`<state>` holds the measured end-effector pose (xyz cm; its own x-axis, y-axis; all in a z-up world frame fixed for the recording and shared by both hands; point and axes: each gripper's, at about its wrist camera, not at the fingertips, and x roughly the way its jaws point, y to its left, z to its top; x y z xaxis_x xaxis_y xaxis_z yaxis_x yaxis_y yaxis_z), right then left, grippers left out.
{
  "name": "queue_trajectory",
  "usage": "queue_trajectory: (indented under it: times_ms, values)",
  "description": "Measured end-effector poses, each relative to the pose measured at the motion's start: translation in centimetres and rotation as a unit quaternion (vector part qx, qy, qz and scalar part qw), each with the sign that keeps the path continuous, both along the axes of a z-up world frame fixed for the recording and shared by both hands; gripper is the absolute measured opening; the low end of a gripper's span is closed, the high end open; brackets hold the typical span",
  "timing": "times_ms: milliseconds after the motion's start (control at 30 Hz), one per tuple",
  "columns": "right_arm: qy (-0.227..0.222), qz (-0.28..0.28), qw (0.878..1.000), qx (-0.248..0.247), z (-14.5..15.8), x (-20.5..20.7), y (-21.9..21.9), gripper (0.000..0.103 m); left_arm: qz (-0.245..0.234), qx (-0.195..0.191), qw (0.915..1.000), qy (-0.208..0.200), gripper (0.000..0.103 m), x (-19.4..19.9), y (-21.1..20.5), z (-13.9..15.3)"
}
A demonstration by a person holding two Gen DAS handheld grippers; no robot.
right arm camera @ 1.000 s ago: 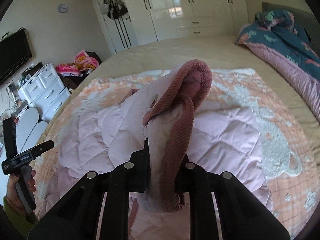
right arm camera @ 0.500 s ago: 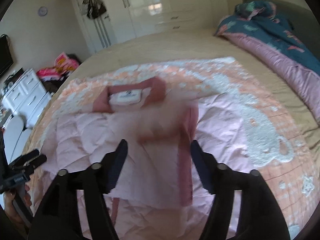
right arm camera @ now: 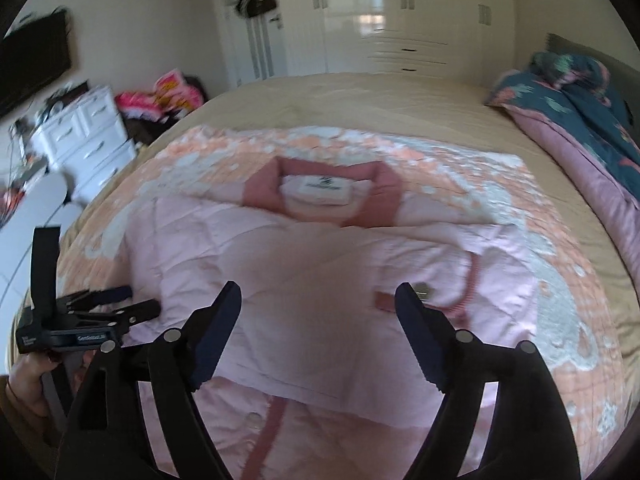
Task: Fold large clothes
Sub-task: 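Fold the lifted side edge over the jacket front with the right tool and release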
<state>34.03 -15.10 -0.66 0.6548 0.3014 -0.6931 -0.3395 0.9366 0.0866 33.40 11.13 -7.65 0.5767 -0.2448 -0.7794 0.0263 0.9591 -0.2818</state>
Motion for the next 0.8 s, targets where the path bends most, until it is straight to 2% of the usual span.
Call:
queue_trajectory:
  times_ms: [67, 233, 400, 500, 800]
  values:
    - [0.014, 0.008, 1.000, -0.014, -0.9, 0.6, 1.2, 0.079, 0.000, -0.002, 1.0000, 0.001, 0.087, 0.0, 0.0, 0.0]
    - [0.096, 0.016, 0.993, -0.071, -6.5, 3.8, 3.2, 0.085, -0.001, -0.001, 1.0000, 0.002, 0.087, 0.0, -0.1, 0.0]
    - [0.084, 0.006, 0.993, -0.084, -8.6, 4.1, 3.9, 0.088, -0.002, 0.009, 1.0000, 0.004, 0.087, 0.1, -0.4, 0.0]
    - [0.077, 0.002, 0.994, -0.075, -9.1, 4.2, 3.6, 0.089, -0.001, 0.002, 1.0000, 0.004, 0.087, 0.0, -0.3, 0.3]
    - [0.065, -0.017, 0.997, -0.034, -7.4, 2.0, 2.6, 0.088, 0.009, 0.005, 0.9999, 0.010, 0.093, -1.1, -0.2, 2.2]
